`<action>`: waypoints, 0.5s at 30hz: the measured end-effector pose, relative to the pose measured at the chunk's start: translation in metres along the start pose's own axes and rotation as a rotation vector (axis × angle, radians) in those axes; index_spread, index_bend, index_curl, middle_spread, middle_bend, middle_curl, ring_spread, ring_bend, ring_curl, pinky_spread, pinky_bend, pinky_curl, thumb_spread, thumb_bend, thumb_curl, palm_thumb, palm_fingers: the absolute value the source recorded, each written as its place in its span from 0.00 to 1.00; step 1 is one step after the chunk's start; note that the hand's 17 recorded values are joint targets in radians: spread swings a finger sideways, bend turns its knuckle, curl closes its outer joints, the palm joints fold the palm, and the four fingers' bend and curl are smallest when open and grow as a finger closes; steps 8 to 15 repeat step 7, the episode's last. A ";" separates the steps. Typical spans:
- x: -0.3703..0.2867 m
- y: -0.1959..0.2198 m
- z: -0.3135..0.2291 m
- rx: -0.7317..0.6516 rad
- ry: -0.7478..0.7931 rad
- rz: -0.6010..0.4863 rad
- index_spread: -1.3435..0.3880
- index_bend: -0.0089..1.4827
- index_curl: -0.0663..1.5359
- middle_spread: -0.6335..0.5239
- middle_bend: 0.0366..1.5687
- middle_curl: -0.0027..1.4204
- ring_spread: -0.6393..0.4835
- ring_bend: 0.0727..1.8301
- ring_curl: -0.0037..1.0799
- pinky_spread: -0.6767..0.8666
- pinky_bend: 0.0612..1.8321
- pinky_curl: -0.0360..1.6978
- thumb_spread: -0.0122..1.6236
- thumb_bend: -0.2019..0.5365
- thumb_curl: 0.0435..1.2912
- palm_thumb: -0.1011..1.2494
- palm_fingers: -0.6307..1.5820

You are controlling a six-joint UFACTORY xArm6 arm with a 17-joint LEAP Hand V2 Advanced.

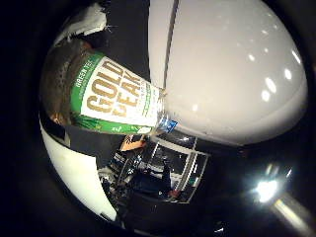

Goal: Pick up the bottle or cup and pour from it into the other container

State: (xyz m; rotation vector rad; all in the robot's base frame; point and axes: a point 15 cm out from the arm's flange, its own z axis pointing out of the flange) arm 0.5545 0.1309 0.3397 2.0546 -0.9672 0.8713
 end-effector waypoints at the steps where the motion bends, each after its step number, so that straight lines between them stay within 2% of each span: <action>1: 0.002 0.001 0.000 0.001 -0.001 0.004 0.66 0.78 0.57 0.46 0.87 0.53 0.33 0.66 0.86 0.27 0.67 0.51 0.21 0.24 0.72 0.88 0.79; 15: 0.017 0.014 -0.003 0.011 -0.031 0.040 0.66 0.78 0.57 0.46 0.87 0.53 0.33 0.66 0.86 0.27 0.67 0.51 0.21 0.24 0.73 0.88 0.79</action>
